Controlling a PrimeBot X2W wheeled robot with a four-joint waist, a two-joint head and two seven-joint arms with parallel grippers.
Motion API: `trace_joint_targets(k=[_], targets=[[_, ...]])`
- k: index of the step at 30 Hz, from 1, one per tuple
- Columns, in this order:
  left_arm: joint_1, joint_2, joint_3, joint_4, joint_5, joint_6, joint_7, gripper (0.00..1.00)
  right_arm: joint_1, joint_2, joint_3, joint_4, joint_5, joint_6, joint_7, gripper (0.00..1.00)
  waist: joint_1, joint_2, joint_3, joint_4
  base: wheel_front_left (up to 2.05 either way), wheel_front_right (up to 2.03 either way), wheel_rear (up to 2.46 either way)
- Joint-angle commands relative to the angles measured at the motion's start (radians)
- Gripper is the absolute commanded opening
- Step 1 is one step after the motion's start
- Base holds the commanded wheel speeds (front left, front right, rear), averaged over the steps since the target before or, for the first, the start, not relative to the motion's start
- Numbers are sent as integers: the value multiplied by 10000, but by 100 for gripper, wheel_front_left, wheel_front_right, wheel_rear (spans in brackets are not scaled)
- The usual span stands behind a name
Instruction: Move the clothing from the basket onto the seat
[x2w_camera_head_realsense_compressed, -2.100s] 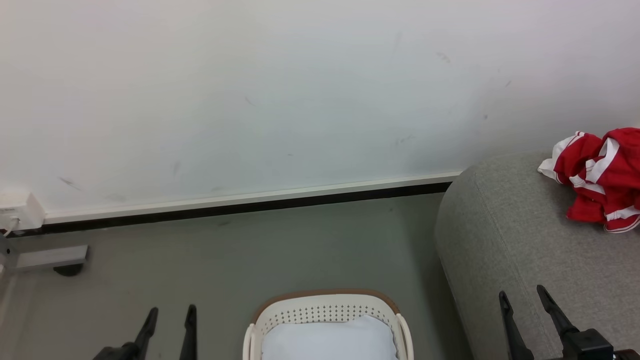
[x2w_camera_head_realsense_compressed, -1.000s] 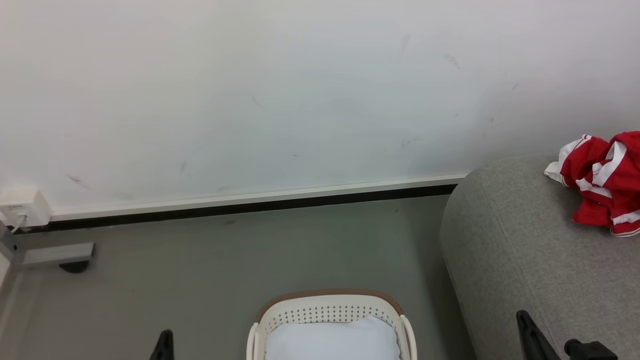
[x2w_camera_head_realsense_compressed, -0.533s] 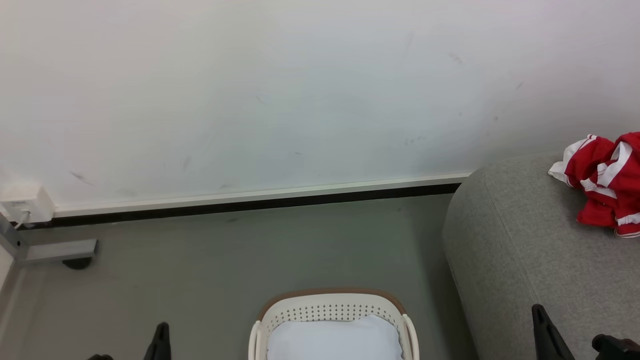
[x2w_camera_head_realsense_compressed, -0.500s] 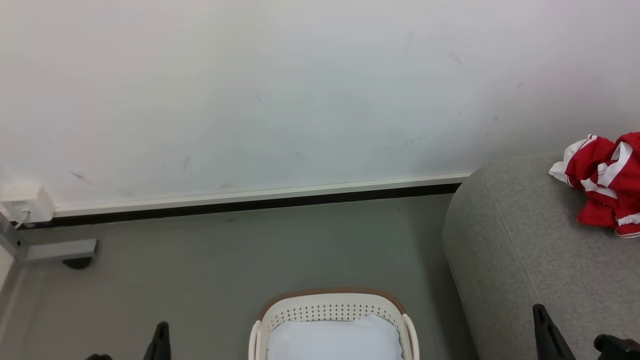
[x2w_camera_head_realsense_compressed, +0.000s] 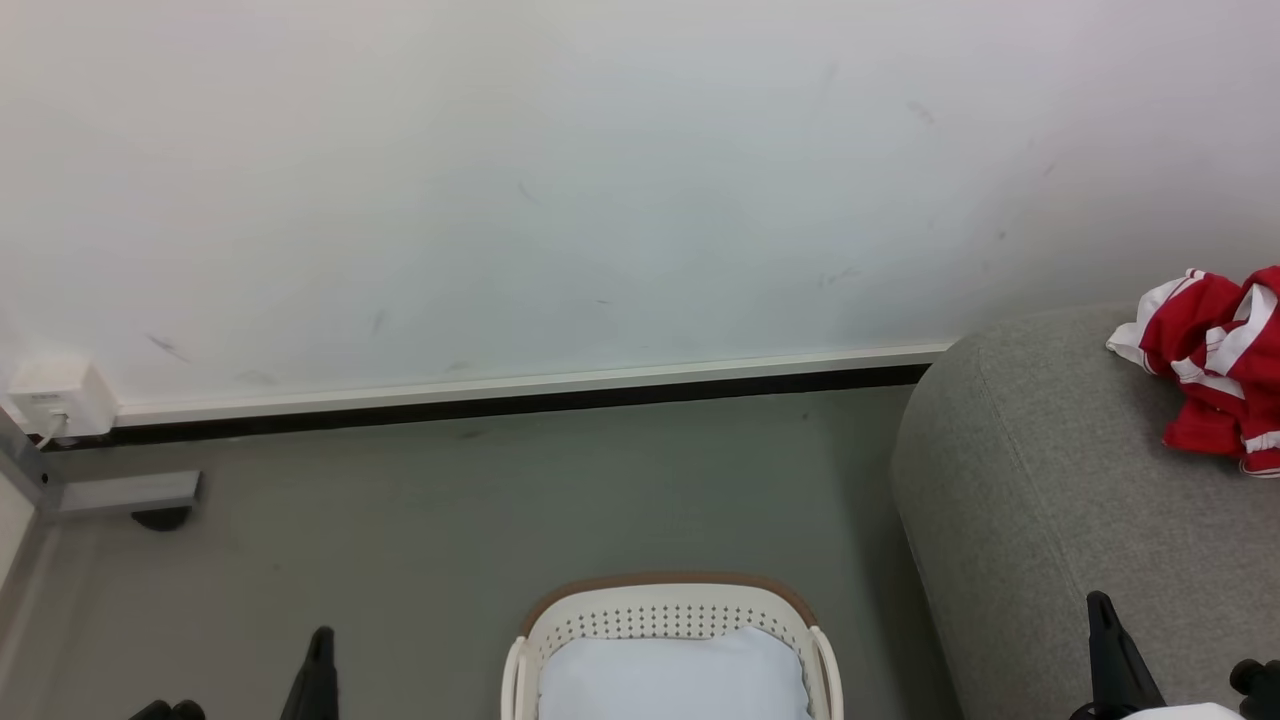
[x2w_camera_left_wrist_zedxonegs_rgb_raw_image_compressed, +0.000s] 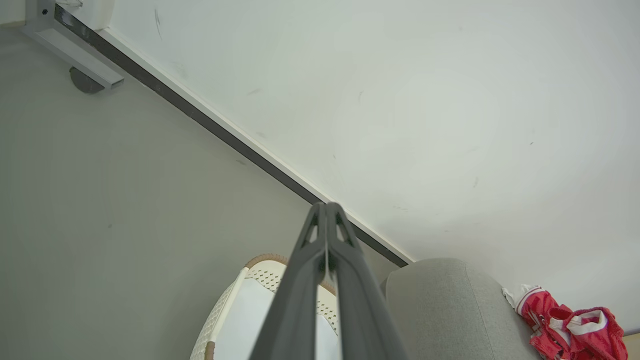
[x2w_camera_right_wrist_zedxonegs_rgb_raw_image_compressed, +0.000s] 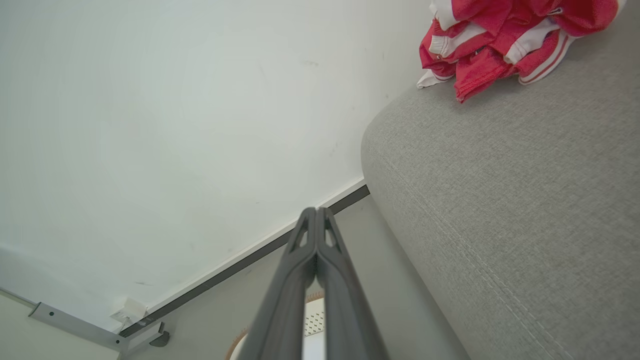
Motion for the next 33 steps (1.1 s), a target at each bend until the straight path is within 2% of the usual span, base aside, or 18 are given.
trace_joint_targets(k=[1, 33], targets=[[-260, 22, 88, -147, -346, -58, 80, 0, -264, -26, -80, -197, 413, -7, 79, 0, 0, -1, 5, 10, 0, 0, 0], [-697, -75, 450, -272, -4004, -359, 1075, 0, -463, -14, -498, -608, 4380, -12, 1050, 0, 0, -1, 131, 214, 0, 0, 0]])
